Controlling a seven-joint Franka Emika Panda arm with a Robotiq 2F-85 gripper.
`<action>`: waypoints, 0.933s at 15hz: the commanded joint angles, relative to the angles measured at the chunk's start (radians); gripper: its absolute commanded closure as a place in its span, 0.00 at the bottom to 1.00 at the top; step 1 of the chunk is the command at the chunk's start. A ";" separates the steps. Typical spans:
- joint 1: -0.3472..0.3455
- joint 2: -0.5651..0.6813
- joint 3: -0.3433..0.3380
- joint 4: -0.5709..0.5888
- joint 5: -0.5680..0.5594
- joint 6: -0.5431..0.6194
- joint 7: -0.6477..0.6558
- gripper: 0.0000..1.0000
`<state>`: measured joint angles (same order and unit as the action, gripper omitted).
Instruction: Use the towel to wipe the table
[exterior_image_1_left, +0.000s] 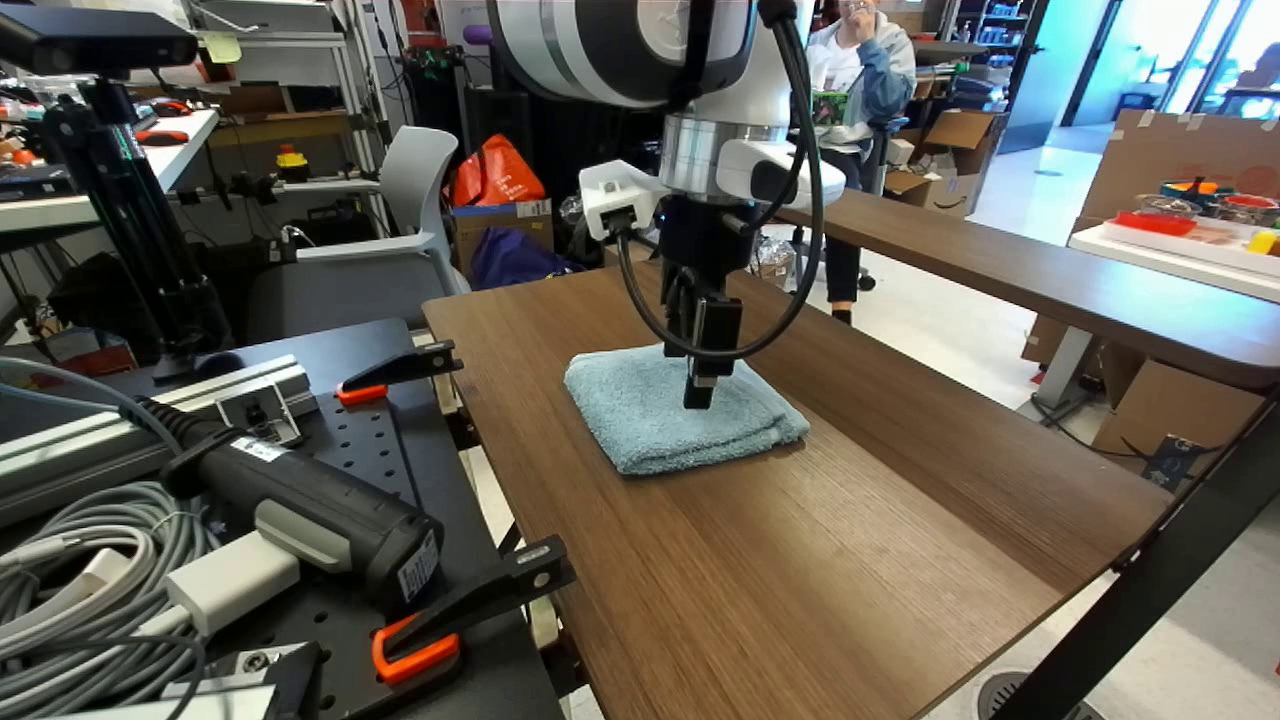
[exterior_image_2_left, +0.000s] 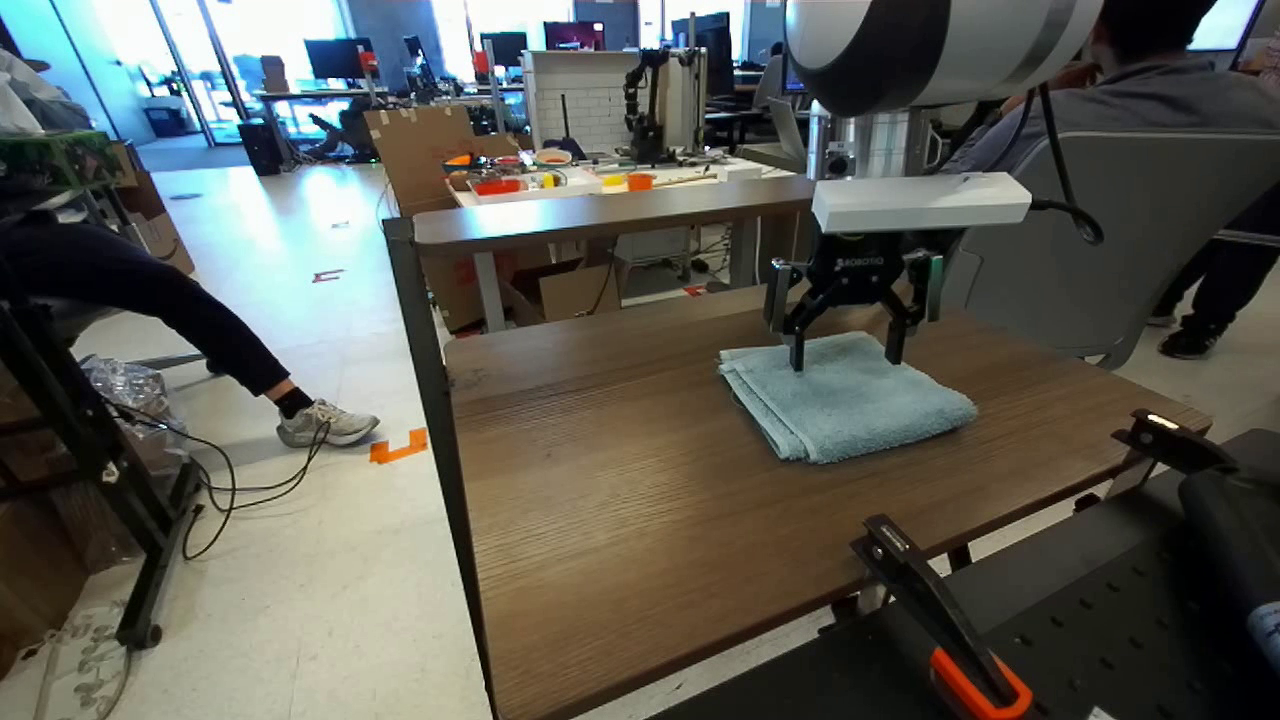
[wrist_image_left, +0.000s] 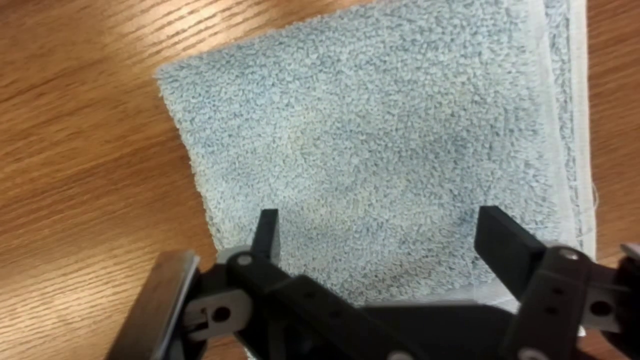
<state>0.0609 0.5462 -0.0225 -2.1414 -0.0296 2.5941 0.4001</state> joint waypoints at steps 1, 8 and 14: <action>0.022 0.001 -0.021 0.002 0.022 -0.003 -0.016 0.00; 0.022 0.001 -0.021 0.002 0.022 -0.003 -0.016 0.00; 0.029 0.024 -0.021 0.016 0.029 0.000 -0.002 0.00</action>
<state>0.0615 0.5480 -0.0232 -2.1414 -0.0251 2.5938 0.4001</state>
